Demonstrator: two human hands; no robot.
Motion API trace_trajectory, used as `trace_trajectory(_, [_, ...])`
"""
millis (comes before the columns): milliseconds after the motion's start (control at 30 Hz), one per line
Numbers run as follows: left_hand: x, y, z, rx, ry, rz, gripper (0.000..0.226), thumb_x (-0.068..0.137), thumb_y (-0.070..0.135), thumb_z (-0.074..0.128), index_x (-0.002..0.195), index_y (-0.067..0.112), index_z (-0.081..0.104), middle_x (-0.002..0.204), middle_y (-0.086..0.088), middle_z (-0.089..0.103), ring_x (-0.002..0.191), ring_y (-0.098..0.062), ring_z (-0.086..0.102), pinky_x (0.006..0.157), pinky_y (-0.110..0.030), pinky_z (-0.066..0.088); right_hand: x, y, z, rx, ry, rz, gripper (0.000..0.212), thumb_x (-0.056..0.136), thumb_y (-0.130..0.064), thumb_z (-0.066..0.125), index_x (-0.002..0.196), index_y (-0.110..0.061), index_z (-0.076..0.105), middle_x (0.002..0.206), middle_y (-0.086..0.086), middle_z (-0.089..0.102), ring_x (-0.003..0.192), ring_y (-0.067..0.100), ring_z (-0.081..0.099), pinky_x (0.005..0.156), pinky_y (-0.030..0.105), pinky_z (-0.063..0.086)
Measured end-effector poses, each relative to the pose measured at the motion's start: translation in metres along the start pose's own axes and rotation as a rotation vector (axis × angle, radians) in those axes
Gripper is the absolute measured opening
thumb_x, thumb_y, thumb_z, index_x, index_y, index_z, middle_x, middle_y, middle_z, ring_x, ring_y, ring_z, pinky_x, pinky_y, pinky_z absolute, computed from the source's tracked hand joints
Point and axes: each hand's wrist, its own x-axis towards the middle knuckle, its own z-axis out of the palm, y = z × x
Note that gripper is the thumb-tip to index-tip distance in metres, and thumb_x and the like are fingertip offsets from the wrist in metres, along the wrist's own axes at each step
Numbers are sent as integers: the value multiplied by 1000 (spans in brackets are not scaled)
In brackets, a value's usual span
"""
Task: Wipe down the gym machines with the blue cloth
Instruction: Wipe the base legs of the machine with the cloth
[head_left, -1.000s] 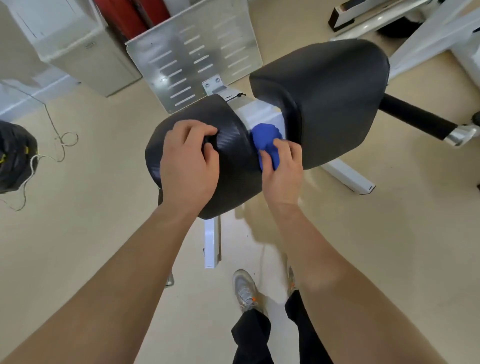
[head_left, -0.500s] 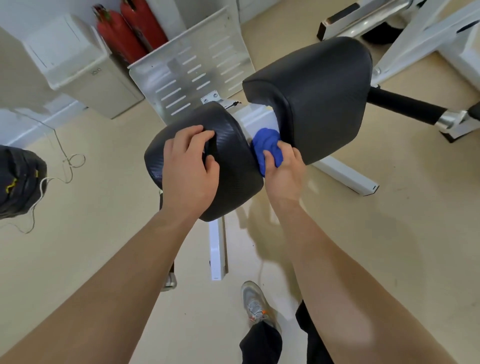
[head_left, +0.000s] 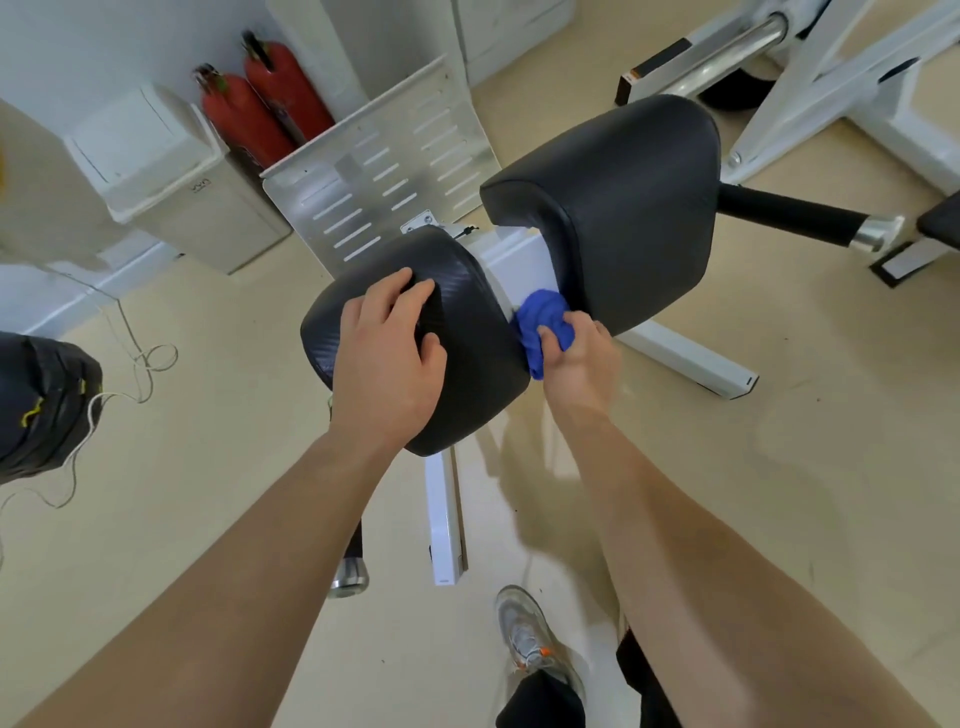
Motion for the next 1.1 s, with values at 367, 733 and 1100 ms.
trace_trajectory(367, [-5,-3,-6,-10,-75,13,46,96,22,55,142,26,48,154,8,35,140,-17,29,112,-35,31,3,-3,-9,-96,-84,-41,23,99,-26,56,115,-10,60,106,6,59,96,21,58,78,25,40])
trace_trajectory(733, [-69,56,6,-195,-186,40,30,95,20,52,124,22,60,129,10,49,114,-10,48,83,-28,47,-41,7,-138,-168,-200,-72,36,91,-26,65,126,-21,58,112,-5,53,98,14,48,83,25,34])
trace_trajectory(1100, [-154,168,115,-273,-383,-230,34,99,29,49,132,24,53,134,8,50,106,-13,58,90,-34,50,-36,129,-236,-264,-329,-81,43,91,-31,65,132,-23,57,115,-4,52,94,16,53,78,30,42])
